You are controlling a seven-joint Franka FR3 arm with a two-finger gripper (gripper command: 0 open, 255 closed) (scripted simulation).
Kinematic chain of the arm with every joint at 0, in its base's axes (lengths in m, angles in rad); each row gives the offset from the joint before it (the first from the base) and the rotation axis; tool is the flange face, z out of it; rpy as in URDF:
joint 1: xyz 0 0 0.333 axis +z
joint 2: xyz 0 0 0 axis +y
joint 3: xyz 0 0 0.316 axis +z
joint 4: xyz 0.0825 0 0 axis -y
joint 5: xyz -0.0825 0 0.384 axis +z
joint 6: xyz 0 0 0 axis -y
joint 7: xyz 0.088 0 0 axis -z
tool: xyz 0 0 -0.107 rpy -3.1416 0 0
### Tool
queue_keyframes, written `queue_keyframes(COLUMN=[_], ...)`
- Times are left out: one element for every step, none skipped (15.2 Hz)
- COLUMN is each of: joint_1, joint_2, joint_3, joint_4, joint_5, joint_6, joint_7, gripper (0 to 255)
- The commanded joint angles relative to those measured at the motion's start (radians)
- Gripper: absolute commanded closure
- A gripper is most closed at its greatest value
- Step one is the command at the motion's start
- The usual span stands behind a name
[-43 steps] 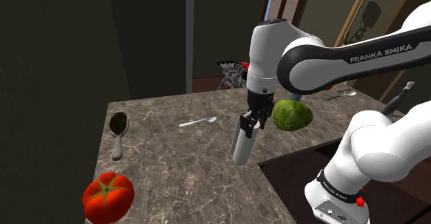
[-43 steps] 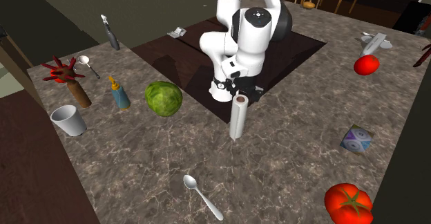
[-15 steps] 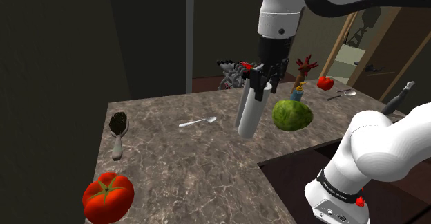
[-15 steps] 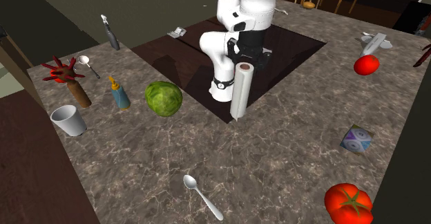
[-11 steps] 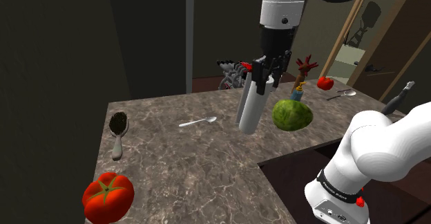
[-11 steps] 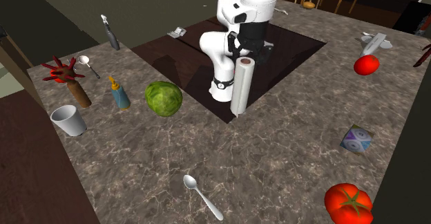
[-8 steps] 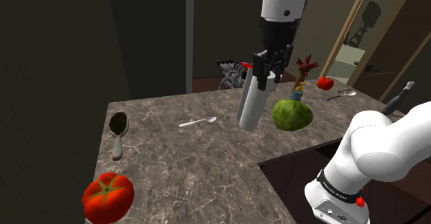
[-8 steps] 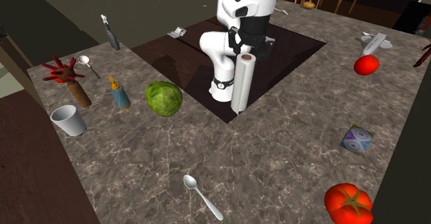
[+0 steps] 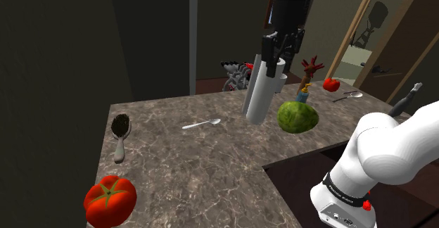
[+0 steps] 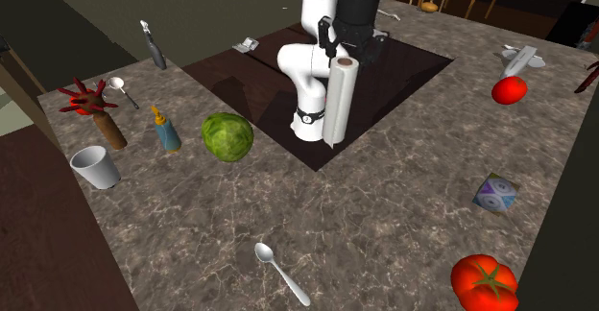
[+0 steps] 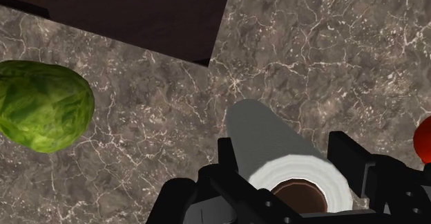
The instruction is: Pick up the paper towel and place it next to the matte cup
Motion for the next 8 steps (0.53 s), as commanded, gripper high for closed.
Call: queue_keyframes(joint_1=[-0.001, -0.002, -0.003, -0.004, -0.004, -0.005, -0.005, -0.011], joint_2=[0.011, 0.016, 0.022, 0.029, 0.035, 0.042, 0.047, 0.04], joint_3=[-0.001, -0.002, -0.002, -0.002, -0.003, -0.003, -0.003, -0.023], joint_4=[0.037, 0.055, 0.074, 0.093, 0.113, 0.132, 0.147, 0.135], joint_5=[-0.002, -0.003, -0.004, -0.005, -0.006, -0.007, -0.008, -0.02], joint_6=[-0.027, -0.04, -0.052, -0.065, -0.078, -0.091, -0.101, -0.096], joint_7=[0.001, 0.002, 0.003, 0.004, 0.005, 0.006, 0.006, -0.02], gripper=[255, 255, 255, 255, 255, 255, 255, 255])
